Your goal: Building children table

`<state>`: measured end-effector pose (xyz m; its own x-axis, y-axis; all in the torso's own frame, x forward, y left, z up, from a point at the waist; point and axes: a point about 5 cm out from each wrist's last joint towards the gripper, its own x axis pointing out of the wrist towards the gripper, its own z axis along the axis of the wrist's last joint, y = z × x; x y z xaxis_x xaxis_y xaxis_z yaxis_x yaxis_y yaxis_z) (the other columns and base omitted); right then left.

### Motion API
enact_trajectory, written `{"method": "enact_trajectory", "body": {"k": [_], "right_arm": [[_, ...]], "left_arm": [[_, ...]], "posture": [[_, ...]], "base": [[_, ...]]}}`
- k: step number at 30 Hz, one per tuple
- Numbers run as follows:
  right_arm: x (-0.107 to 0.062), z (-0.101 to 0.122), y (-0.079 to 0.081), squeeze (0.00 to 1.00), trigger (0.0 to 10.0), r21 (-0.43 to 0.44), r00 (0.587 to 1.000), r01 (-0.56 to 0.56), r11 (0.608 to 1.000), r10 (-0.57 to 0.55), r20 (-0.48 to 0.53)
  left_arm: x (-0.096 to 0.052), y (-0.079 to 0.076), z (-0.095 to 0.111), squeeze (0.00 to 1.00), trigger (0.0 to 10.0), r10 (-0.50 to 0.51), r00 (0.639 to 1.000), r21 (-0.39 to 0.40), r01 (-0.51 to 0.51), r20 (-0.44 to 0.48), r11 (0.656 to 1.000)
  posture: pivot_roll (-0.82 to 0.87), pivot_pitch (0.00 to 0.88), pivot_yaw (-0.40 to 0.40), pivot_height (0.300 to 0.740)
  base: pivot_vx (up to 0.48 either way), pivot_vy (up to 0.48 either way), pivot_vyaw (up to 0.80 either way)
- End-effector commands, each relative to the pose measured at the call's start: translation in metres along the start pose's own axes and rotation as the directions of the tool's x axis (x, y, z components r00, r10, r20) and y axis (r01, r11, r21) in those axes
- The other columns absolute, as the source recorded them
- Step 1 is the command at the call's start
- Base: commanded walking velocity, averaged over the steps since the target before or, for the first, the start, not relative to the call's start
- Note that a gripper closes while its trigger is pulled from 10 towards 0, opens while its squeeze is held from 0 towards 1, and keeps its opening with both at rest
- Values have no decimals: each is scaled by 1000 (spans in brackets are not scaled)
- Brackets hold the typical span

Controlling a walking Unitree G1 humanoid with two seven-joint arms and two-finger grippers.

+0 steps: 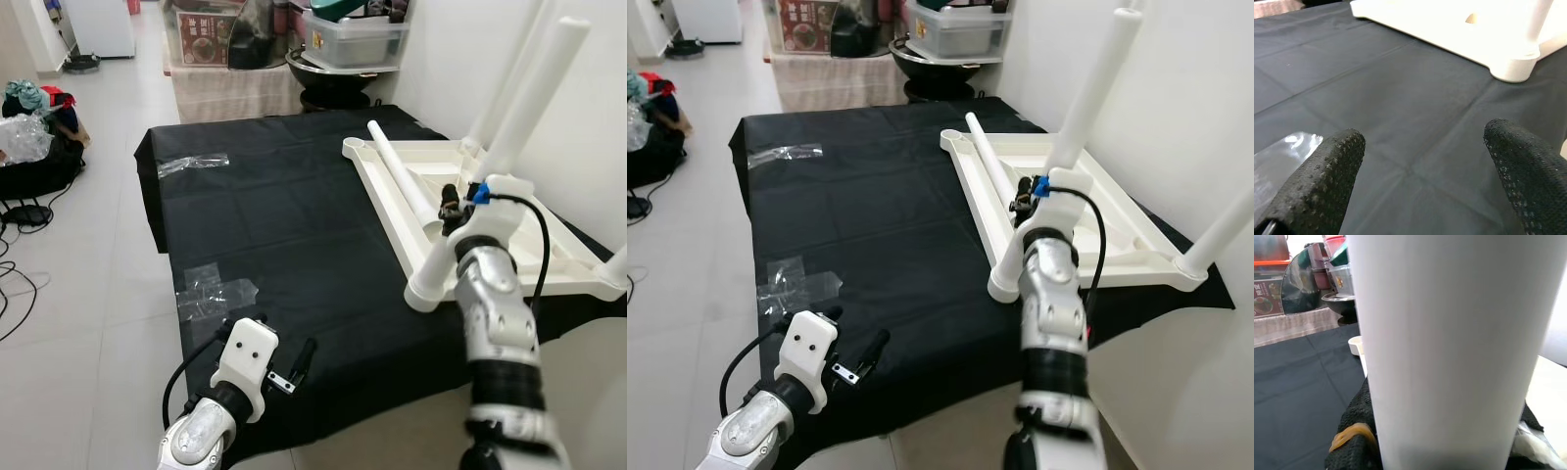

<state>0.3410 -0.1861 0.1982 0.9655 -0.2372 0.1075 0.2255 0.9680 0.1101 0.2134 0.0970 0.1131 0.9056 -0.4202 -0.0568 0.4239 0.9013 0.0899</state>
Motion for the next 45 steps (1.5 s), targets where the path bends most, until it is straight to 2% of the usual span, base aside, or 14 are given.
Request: {"method": "enact_trajectory", "body": {"k": [1, 4, 5, 9, 10, 14, 16, 20, 22, 33, 34, 35, 42, 45], "right_arm": [[-5, -20, 7, 0, 10000, 3, 996, -52, 999, 52, -79], [-4, -23, 22, 0, 10000, 48, 976, -195, 980, 199, -85], [-3, -25, 29, 1000, 10000, 84, 946, -306, 948, 313, -87], [-3, -26, 36, 1000, 10000, 120, 879, -454, 883, 466, -104], [1, -24, 32, 0, 10000, 116, 823, -539, 834, 551, -135], [0, -13, 14, 0, 10000, 115, 580, -780, 615, 779, -239], [-1, -11, 11, 0, 10000, 130, 533, -810, 572, 810, -245], [-9, 11, -9, 0, 10000, 150, 235, -951, 271, 946, -222], [-6, 12, -14, 0, 10000, 175, 183, -959, 224, 958, -223], [11, 22, -6, 0, 10000, 216, 122, -965, 152, 982, -147], [8, 23, -2, 0, 8235, 244, 63, -966, 90, 991, -116], [8, 19, 0, 0, 0, 240, 73, -966, 99, 991, -116], [5, 9, -4, 0, 0, 250, 123, -958, 138, 990, -74], [7, 3, -10, 0, 0, 229, 218, -946, 229, 973, -71]], "left_arm": [[0, -1, -1, 0, 10000, -3, 1000, 3, 3, -3, 1000], [0, -1, 0, 0, 10000, -3, 1000, 3, 3, -4, 1000], [0, 0, 0, 0, 10000, -3, 1000, 2, 3, -3, 1000], [1, -1, 0, 0, 10000, -4, 1000, 1, 4, -4, 1000], [1, -1, 0, 0, 10000, -4, 1000, 0, 4, -4, 1000], [1, -1, 0, 0, 10000, -4, 1000, -1, 4, -2, 1000], [1, -2, 0, 0, 10000, -4, 1000, -1, 4, -1, 1000], [1, -2, -1, 0, 10000, -3, 1000, -2, 3, -1, 1000], [1, -2, -1, 0, 10000, -3, 1000, -2, 3, -1, 1000], [1, -3, -1, 0, 10000, -4, 1000, -1, 4, 0, 1000], [0, -3, -1, 0, 10000, -3, 1000, -1, 3, 0, 1000], [0, -3, -1, 0, 10000, -3, 1000, -1, 3, 0, 1000], [0, -3, -1, 0, 10000, -5, 1000, -1, 5, 0, 1000], [0, -3, -1, 0, 10000, -7, 1000, -2, 7, 0, 1000]], "posture": [[53, 40, -68, 740], [52, 40, -67, 740], [48, 39, -65, 740], [50, 38, -70, 740], [50, 38, -72, 740], [50, 33, -72, 740], [50, 33, -72, 740], [53, 25, -77, 740], [58, 23, -79, 740], [69, 18, -84, 740], [69, 17, -83, 740], [72, 16, -84, 740], [69, 15, -82, 740], [63, 17, -80, 740]], "base": [[0, 0, 0], [0, 0, 0], [0, 0, 0], [0, 0, 0], [0, 0, 0], [0, 0, 0], [0, 0, 0], [0, 0, 0], [0, 0, 0], [0, 0, 0], [0, 0, 0], [0, 0, 0], [0, 0, 0], [0, 0, 0]]}}
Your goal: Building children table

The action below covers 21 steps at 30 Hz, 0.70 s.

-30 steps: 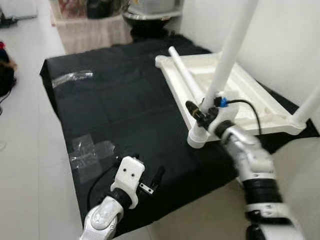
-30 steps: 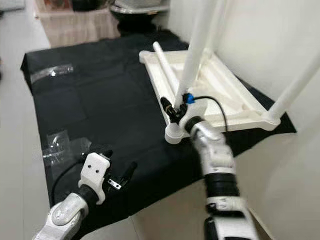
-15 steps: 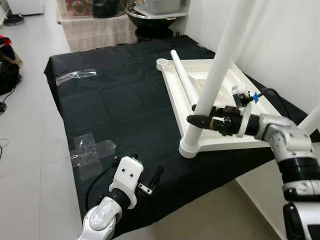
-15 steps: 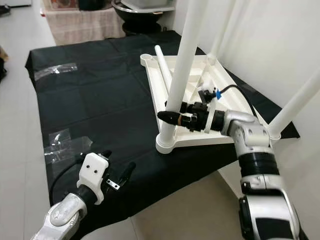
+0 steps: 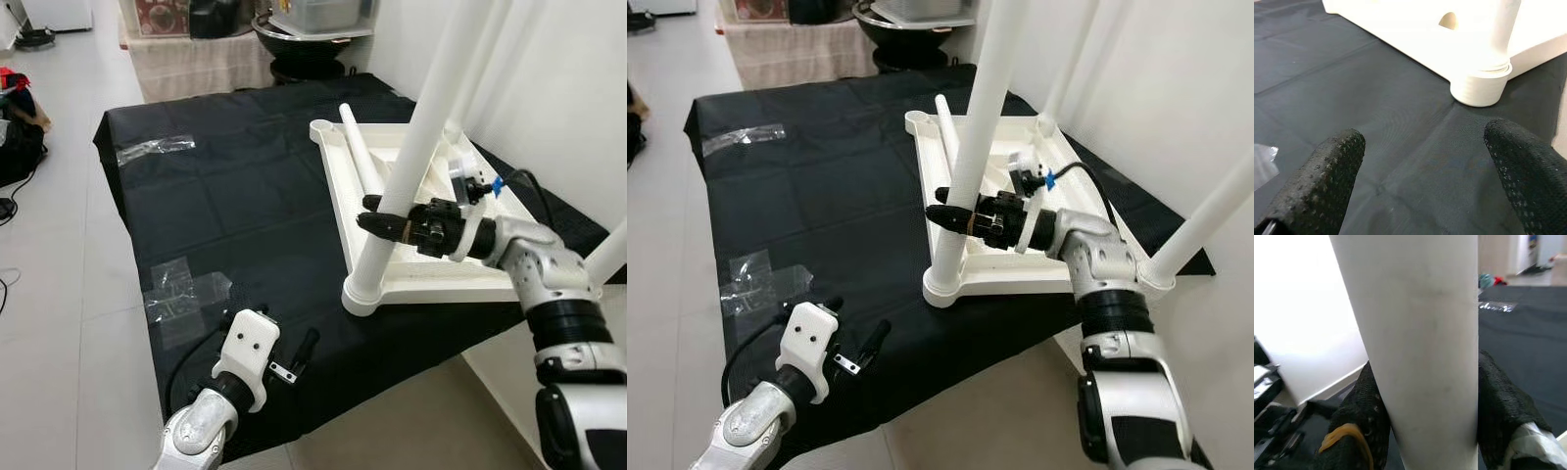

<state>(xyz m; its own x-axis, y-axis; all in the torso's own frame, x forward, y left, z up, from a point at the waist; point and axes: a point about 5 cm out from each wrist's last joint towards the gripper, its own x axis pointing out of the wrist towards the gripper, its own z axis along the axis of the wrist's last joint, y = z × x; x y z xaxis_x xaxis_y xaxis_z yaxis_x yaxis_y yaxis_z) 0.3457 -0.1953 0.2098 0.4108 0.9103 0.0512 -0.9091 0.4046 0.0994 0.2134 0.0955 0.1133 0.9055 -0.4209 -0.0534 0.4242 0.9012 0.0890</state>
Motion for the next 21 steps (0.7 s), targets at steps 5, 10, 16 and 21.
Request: {"method": "enact_trajectory", "body": {"k": [5, 10, 16, 21], "right_arm": [[-5, -20, -21, 0, 0, 55, 899, 435, 899, -437, 32], [-29, -35, -34, 0, 0, -28, 408, 913, 407, -911, 62], [-28, -37, -12, 0, 0, -17, 198, 980, 197, -974, 113], [-5, -34, -7, 0, 10000, 21, 295, 954, 298, -950, 105]], "left_arm": [[0, -1, -2, 0, 10000, -8, 1000, 0, 8, -5, 1000], [0, -1, -2, 0, 10000, -11, 1000, 0, 11, -6, 1000], [0, -1, 0, 0, 10000, -11, 1000, 3, 11, -3, 1000], [0, -1, 0, 0, 10000, -10, 1000, 2, 10, -3, 1000]], "posture": [[57, 20, -77, 740], [51, 24, -70, 740], [57, 28, -73, 740], [54, 30, -73, 740]], "base": [[0, 0, 0], [0, 0, 0], [0, 0, 0], [0, 0, 0]]}}
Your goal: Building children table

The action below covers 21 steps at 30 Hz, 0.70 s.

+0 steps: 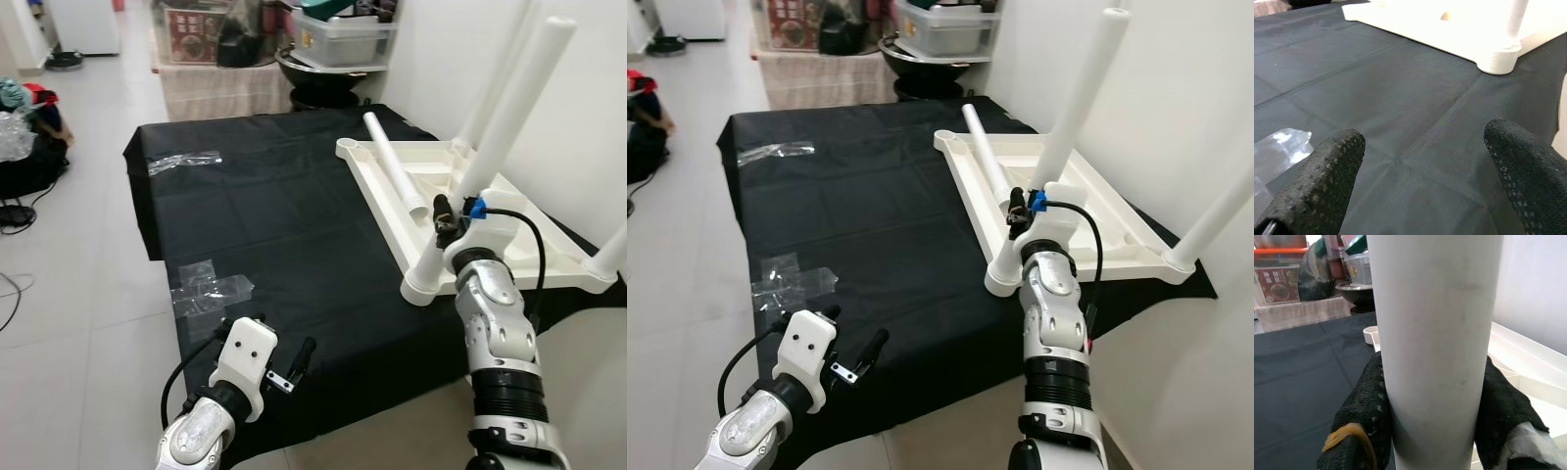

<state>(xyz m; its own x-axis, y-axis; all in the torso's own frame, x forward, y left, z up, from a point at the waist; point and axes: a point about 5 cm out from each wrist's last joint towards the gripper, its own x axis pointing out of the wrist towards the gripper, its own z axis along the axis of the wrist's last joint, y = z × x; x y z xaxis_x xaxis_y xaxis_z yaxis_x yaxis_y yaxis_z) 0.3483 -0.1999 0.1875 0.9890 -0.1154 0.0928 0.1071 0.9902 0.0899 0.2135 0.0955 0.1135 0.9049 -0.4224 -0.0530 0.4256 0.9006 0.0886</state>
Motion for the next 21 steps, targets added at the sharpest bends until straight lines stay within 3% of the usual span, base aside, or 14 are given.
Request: {"method": "enact_trajectory", "body": {"k": [1, 2, 4, 5, 9, 11, 12, 13, 14, 15, 16, 19, 20, 21], "right_arm": [[0, -11, 7, 0, 10000, 31, 997, -44, 999, 46, -56], [3, -10, 12, 1000, 10000, 72, 992, -115, 991, 119, -49], [8, -3, 21, 1000, 10000, 59, 970, -241, 969, 241, 1], [11, -2, 22, 0, 10000, 68, 954, -298, 952, 299, -2], [14, 0, 19, 0, 10000, 74, 925, -378, 923, 380, -19], [11, 6, 16, 0, 10000, 121, 848, -524, 843, 530, -21], [11, 6, 16, 0, 10000, 121, 848, -524, 843, 530, -21], [2, 9, 4, 0, 10000, 153, 688, -710, 687, 723, -56], [2, 9, 4, 0, 10000, 153, 688, -710, 687, 723, -56], [-2, 10, 0, 0, 10000, 163, 631, -757, 633, 773, -72], [-2, 10, 0, 0, 10000, 163, 631, -757, 633, 773, -72], [-20, 14, -13, 0, 10000, 235, 343, -902, 362, 932, -120], [-20, 14, -13, 0, 10000, 235, 343, -902, 362, 932, -120], [-22, 16, -15, 0, 10000, 242, 288, -919, 311, 949, -124]], "left_arm": [[0, -2, 0, 0, 10000, -8, 1000, 2, 8, -3, 1000], [0, -2, 0, 0, 10000, -8, 1000, 1, 8, -3, 1000], [0, -2, 0, 0, 10000, -8, 1000, -1, 8, -3, 1000], [0, -2, 0, 0, 10000, -8, 1000, -1, 8, -2, 1000], [1, -2, 0, 0, 10000, -7, 1000, -2, 7, -2, 1000], [1, -2, 0, 0, 10000, -6, 1000, -4, 6, -1, 1000], [1, -2, 0, 0, 10000, -6, 1000, -4, 6, -1, 1000], [1, -2, 0, 0, 10000, -6, 1000, -5, 6, 0, 1000], [1, -2, 0, 0, 10000, -6, 1000, -5, 6, 0, 1000], [1, -2, 0, 0, 10000, -6, 1000, -5, 6, 0, 1000], [1, -2, 0, 0, 10000, -6, 1000, -5, 6, 0, 1000], [2, -2, 0, 0, 10000, -4, 1000, -4, 4, 2, 1000], [2, -2, 0, 0, 10000, -4, 1000, -4, 4, 2, 1000], [2, -2, 0, 0, 10000, -4, 1000, -4, 4, 2, 1000]], "posture": [[51, 31, -73, 740], [52, 31, -74, 740], [51, 32, -75, 740], [51, 32, -75, 740], [50, 32, -77, 740], [49, 34, -77, 740], [49, 34, -77, 740], [53, 32, -81, 740], [53, 32, -81, 740], [53, 32, -81, 740], [53, 32, -81, 740], [54, 33, -82, 740], [54, 33, -82, 740], [54, 33, -82, 740]], "base": [[0, 0, 0], [0, 0, 0], [0, 0, 0], [0, 0, 0], [0, 0, 0], [0, 0, 0], [0, 0, 0], [0, 0, 0], [0, 0, 0], [0, 0, 0], [0, 0, 0], [0, 0, 0], [0, 0, 0], [0, 0, 0]]}}
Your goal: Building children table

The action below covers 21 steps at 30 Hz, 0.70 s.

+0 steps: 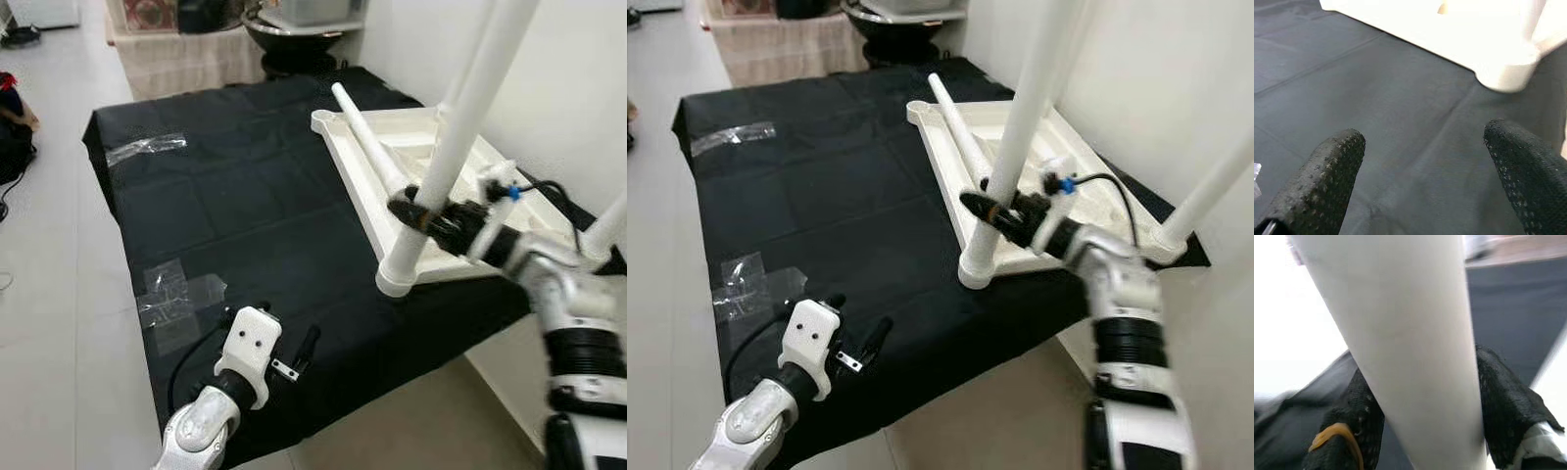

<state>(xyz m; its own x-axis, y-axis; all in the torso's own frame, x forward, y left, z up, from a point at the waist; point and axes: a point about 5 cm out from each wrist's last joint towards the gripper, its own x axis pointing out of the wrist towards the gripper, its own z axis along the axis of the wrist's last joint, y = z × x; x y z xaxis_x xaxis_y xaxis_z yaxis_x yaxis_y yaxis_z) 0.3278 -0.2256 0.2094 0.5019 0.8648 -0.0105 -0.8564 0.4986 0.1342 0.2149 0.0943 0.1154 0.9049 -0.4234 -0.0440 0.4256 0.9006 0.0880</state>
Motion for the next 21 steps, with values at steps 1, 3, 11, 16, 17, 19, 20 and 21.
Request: {"method": "enact_trajectory", "body": {"k": [1, 3, 11, 16, 17, 19, 20, 21], "right_arm": [[7, -10, 8, 0, 10000, 46, 991, -133, 990, 134, -22], [9, -7, 4, 0, 10000, 40, 987, -154, 987, 155, -29], [16, -1, 1, 0, 2314, 61, 967, -253, 965, 255, -24], [25, -3, -6, 0, 0, 53, 989, -145, 988, 145, 14], [25, -3, -6, 0, 0, 53, 989, -145, 988, 145, 14], [29, -3, -14, 0, 0, 28, 998, -3, 1000, 1, 55], [32, -4, -20, 0, 0, 6, 991, 115, 993, -115, 67], [32, -4, -20, 0, 0, 6, 991, 115, 993, -115, 67]], "left_arm": [[0, -2, -2, 0, 10000, -3, 1000, -3, 3, -7, 1000], [0, -1, -2, 0, 10000, -3, 1000, -2, 3, -6, 1000], [0, -1, -2, 0, 10000, -2, 1000, -1, 2, -7, 1000], [0, -1, -2, 0, 10000, -2, 1000, 0, 2, -8, 1000], [0, -1, -2, 0, 10000, -2, 1000, 0, 2, -8, 1000], [0, -1, -2, 0, 10000, -2, 1000, 0, 2, -8, 1000], [0, 0, -2, 0, 10000, -2, 1000, -1, 2, -8, 1000], [0, 0, -2, 0, 10000, -2, 1000, -1, 2, -8, 1000]], "posture": [[54, 33, -82, 740], [56, 33, -82, 740], [61, 34, -80, 740], [59, 33, -77, 740], [59, 33, -77, 740], [58, 33, -79, 740], [56, 33, -77, 740], [56, 33, -77, 740]], "base": [[0, 0, 0], [0, 0, 0], [0, 0, 0], [0, 0, 0], [0, 0, 0], [0, 0, 0], [0, 0, 0], [0, 0, 0]]}}
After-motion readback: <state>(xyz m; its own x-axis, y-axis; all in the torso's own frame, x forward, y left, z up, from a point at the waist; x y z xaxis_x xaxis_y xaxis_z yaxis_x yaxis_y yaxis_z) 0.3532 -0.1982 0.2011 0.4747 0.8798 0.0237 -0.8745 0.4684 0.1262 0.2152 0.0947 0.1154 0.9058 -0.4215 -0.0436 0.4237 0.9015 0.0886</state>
